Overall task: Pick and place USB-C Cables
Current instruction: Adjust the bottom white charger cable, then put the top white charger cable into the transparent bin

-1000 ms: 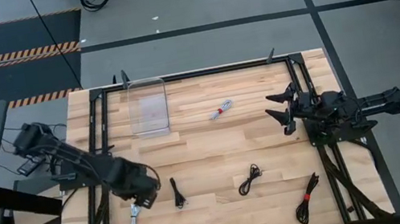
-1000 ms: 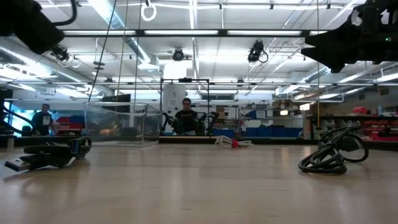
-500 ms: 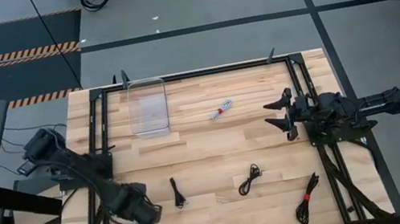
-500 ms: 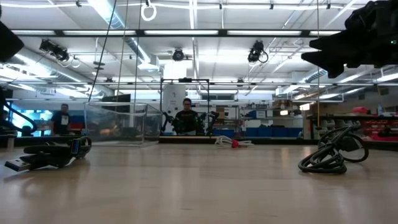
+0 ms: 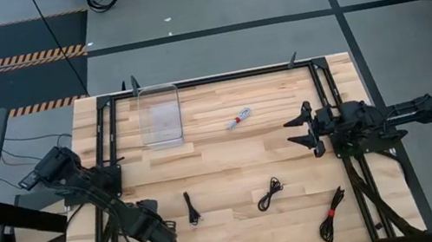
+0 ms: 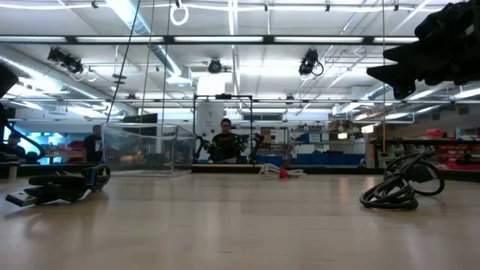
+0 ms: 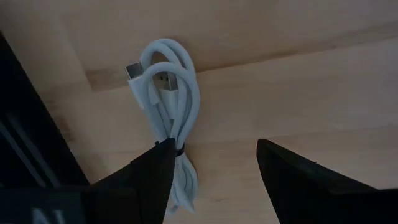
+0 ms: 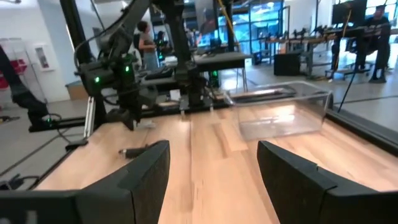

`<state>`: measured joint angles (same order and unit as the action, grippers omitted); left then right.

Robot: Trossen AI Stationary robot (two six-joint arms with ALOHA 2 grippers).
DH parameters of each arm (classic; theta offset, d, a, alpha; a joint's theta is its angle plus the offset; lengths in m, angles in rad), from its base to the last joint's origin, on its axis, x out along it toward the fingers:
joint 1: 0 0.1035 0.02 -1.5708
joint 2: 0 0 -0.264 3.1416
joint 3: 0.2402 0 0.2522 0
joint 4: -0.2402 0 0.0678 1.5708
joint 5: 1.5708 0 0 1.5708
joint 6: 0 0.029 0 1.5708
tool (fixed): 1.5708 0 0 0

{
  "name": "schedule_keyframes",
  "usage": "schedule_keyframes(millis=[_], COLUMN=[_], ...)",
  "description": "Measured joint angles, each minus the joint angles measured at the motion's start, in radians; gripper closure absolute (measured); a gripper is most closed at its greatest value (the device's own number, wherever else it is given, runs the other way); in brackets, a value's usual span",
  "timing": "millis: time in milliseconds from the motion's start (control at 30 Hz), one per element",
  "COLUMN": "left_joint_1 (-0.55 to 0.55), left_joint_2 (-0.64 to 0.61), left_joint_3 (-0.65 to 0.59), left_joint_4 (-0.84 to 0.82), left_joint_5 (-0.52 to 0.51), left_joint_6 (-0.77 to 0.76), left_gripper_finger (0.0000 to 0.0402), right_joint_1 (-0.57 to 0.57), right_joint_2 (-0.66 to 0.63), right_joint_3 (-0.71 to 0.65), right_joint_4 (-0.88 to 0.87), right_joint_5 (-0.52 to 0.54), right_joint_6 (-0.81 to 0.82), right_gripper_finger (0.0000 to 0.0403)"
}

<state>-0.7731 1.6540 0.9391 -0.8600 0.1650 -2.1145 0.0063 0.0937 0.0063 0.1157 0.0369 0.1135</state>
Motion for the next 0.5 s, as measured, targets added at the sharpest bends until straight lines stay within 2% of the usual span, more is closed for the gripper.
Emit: schedule_keyframes(millis=[167,367,500], left_joint_1=[0.000,-0.024,-0.030], left_joint_2=[0.000,0.000,0.000], left_joint_3=[0.012,0.012,0.012], left_joint_4=[-0.019,-0.162,-0.127], left_joint_5=[0.000,0.035,0.034], left_joint_6=[-0.005,-0.029,-0.037], left_gripper_finger=[0.0168,0.0168,0.0168], right_joint_1=[0.000,0.000,0.000], right_joint_2=[0.000,0.000,0.000], right_joint_3=[0.000,0.000,0.000], right_joint_4=[-0.030,-0.046,-0.050], right_joint_5=[-0.015,-0.039,-0.039], right_joint_6=[0.000,0.000,0.000], right_gripper_finger=[0.0153,0.0153,0.0153])
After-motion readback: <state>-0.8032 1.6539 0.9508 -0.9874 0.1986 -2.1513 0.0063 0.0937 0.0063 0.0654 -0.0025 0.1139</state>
